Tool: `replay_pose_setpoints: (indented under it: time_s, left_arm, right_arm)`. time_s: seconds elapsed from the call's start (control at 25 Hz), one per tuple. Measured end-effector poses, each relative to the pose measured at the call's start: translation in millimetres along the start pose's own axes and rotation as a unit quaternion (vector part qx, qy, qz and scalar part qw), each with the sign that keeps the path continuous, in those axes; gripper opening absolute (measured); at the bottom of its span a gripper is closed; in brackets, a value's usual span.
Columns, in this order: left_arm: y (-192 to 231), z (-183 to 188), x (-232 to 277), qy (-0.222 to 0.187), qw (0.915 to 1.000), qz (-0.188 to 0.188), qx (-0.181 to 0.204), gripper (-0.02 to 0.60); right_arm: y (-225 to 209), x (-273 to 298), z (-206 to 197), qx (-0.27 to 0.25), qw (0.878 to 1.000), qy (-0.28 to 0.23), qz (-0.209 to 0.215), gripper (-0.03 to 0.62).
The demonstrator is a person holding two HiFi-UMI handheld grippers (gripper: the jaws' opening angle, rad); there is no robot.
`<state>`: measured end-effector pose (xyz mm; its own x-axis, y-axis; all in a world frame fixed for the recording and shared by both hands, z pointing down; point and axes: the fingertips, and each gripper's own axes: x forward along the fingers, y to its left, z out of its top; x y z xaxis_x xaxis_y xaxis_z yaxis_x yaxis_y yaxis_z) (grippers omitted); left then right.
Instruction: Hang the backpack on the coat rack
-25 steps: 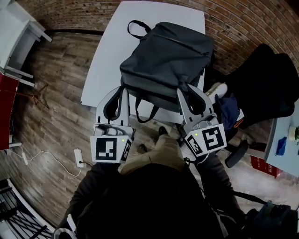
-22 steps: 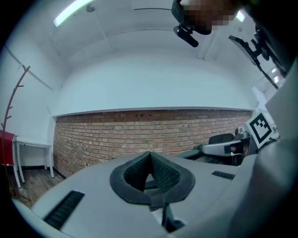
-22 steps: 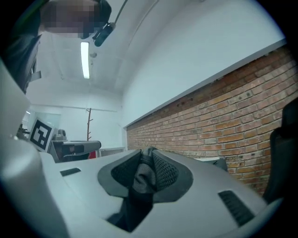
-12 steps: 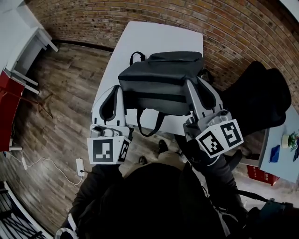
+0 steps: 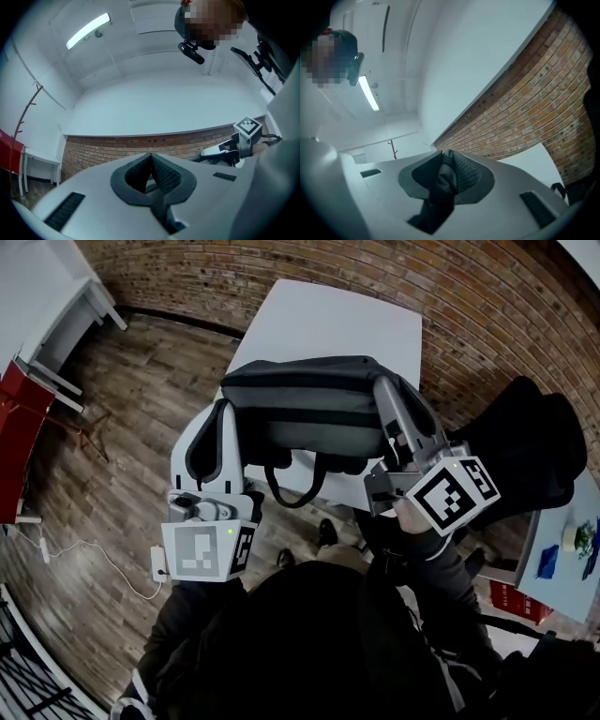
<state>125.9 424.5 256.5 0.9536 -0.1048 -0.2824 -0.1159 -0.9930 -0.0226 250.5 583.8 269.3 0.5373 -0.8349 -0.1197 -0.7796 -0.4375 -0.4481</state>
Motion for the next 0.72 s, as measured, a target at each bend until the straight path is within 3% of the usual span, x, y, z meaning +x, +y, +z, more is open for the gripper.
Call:
replay_pose_setpoints:
  time_s: [0.52,0.72]
  left_arm:
    - [27.4,-32.8,-3.1,0.042,0.9968,0.065,0.019,0.009]
    - [29.2,-49.4,0.4,0.061,0.9951,0.077,0.014,0.009]
  right_arm:
    - [-68.9,71.6,3.7,0.081,0.997,0.006,-0.007,0.077]
    - [-80.3,81.6,3.7,0.077,0.997,0.013,-0.001,0.077]
